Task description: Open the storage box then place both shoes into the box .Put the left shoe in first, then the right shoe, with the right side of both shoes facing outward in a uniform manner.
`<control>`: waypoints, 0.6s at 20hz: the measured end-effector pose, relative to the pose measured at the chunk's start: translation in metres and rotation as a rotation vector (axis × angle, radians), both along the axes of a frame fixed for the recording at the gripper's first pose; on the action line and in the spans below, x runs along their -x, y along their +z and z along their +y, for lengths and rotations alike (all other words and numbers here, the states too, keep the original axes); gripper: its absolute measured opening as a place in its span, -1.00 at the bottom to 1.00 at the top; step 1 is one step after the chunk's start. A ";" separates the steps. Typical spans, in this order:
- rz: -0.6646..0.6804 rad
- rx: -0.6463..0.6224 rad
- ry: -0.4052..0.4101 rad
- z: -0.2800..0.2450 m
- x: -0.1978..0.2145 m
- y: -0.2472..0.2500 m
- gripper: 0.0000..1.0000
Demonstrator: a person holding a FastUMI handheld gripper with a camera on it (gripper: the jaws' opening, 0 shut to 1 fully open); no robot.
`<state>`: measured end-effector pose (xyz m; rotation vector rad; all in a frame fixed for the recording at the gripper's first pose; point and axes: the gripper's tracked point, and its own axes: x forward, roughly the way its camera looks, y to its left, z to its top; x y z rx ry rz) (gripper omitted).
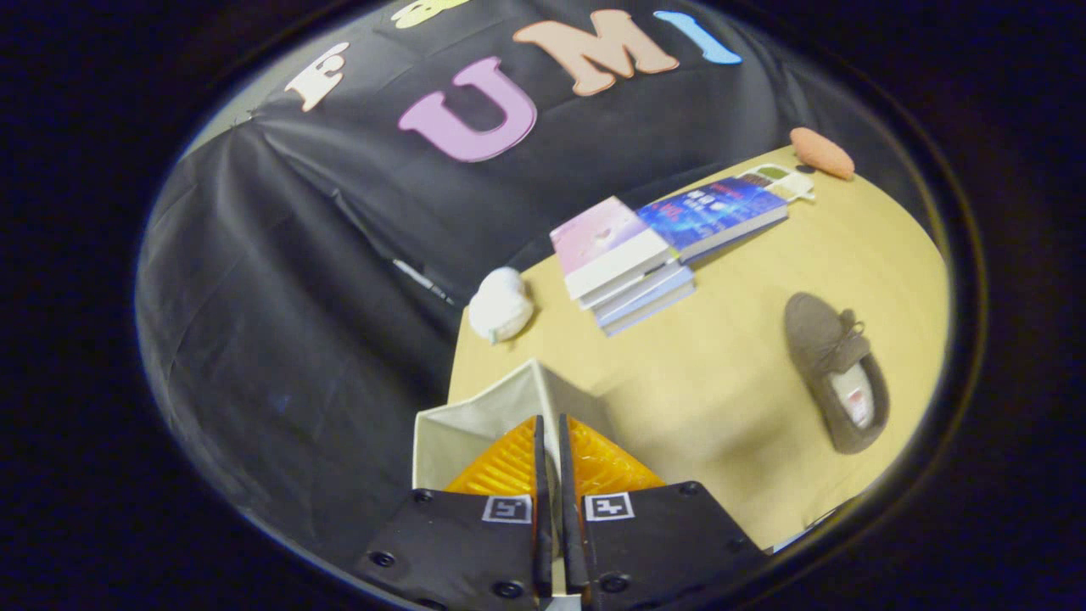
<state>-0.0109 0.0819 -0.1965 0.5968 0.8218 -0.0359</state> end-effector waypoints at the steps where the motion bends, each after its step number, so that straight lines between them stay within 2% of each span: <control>1: -0.007 0.013 -0.028 -0.019 -0.004 0.002 -0.82; 6: -0.008 0.097 -0.155 -0.108 -0.001 -0.005 -0.82; 12: 0.054 0.233 -0.251 -0.206 0.029 -0.043 -0.82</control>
